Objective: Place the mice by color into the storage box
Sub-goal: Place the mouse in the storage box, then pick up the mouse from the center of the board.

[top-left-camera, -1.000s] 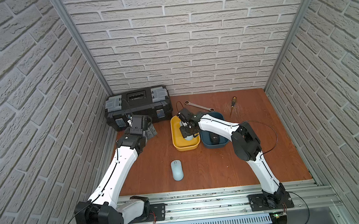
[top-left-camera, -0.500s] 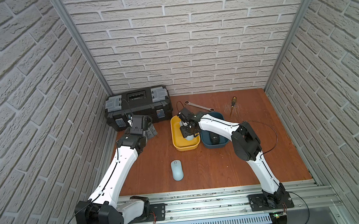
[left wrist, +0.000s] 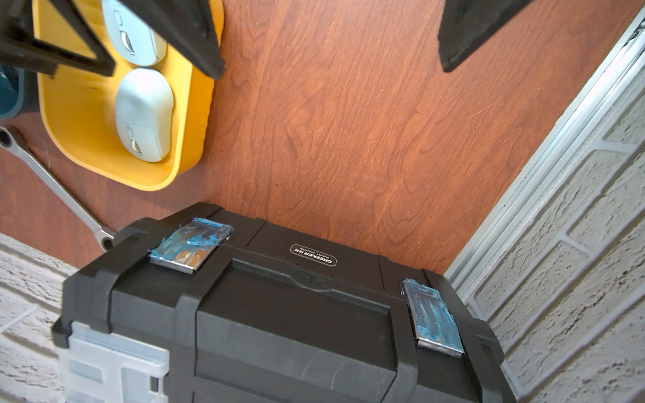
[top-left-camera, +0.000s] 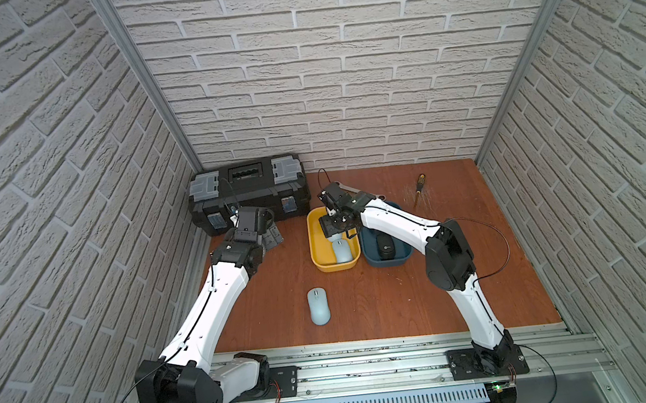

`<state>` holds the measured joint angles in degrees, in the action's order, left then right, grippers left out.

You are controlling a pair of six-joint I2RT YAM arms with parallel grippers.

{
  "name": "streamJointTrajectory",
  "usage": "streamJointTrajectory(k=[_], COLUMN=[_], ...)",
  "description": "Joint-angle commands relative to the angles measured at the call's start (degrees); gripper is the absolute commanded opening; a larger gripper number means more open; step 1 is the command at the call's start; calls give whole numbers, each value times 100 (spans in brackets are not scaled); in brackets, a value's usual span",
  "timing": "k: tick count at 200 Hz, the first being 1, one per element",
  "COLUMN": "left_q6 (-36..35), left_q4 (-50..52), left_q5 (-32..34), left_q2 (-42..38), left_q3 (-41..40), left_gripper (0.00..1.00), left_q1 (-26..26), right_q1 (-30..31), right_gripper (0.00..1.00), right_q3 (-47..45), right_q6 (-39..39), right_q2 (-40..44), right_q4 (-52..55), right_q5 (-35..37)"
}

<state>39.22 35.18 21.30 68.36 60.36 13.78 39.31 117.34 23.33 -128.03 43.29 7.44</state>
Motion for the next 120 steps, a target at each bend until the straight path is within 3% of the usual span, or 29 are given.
streamJointTrajectory(k=[1, 68, 120], left_q6=[-20, -17, -80], left_q4=[-139, -74, 19], left_q5=[-23, -111, -91], left_q2=[-26, -126, -340], left_q3=[-2, 37, 48], left_gripper=[98, 98, 98], left_q1=[-25, -85, -188], right_q1=[108, 902, 1437], right_gripper=[69, 70, 71], right_q3=[185, -554, -1742], right_q6=[-32, 238, 979], right_q2=[708, 1854, 2251], right_q4=[93, 364, 314], right_q5=[98, 840, 731])
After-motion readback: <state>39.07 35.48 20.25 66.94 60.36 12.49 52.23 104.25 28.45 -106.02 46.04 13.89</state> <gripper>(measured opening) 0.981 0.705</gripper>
